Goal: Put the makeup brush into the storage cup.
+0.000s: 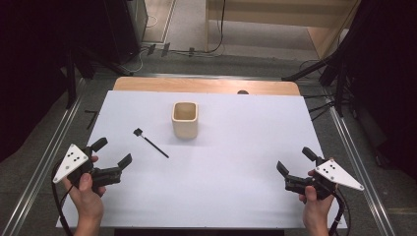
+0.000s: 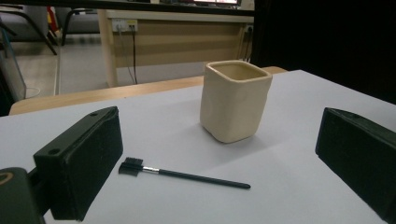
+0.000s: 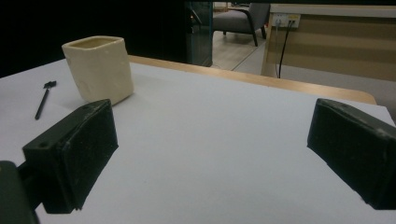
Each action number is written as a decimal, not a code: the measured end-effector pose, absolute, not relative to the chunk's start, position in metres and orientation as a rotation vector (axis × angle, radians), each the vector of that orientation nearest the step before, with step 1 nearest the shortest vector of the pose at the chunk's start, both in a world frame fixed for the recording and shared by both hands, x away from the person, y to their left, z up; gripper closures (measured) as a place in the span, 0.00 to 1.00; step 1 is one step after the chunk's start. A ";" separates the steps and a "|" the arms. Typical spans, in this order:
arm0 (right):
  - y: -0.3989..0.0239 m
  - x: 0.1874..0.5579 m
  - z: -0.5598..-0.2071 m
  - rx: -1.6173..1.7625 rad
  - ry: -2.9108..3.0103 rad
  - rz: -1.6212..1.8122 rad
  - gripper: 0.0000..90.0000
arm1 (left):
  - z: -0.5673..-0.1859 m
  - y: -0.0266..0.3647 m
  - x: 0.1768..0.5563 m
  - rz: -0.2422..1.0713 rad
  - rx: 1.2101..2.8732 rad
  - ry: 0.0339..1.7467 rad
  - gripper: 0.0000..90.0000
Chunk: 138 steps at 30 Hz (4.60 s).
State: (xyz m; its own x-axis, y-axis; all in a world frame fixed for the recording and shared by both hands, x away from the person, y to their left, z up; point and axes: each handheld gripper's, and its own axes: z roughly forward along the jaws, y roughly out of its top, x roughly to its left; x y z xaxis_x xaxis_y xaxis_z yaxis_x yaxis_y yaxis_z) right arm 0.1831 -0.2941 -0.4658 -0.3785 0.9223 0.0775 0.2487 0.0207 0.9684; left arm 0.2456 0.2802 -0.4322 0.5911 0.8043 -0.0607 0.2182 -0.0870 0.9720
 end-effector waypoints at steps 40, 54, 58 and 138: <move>-0.300 0.186 -0.473 1.230 1.692 1.385 0.02 | -0.435 0.223 0.316 0.533 1.755 0.860 0.01; -0.299 0.187 -0.475 1.232 1.704 1.374 0.02 | -0.435 0.220 0.335 0.493 1.798 0.941 0.02; -0.297 0.188 -0.477 1.237 1.715 1.367 0.02 | -0.434 0.220 0.341 0.470 1.826 0.973 0.02; -0.294 0.196 -0.490 1.322 1.742 1.299 0.06 | -0.462 0.185 0.404 0.249 2.460 1.652 1.00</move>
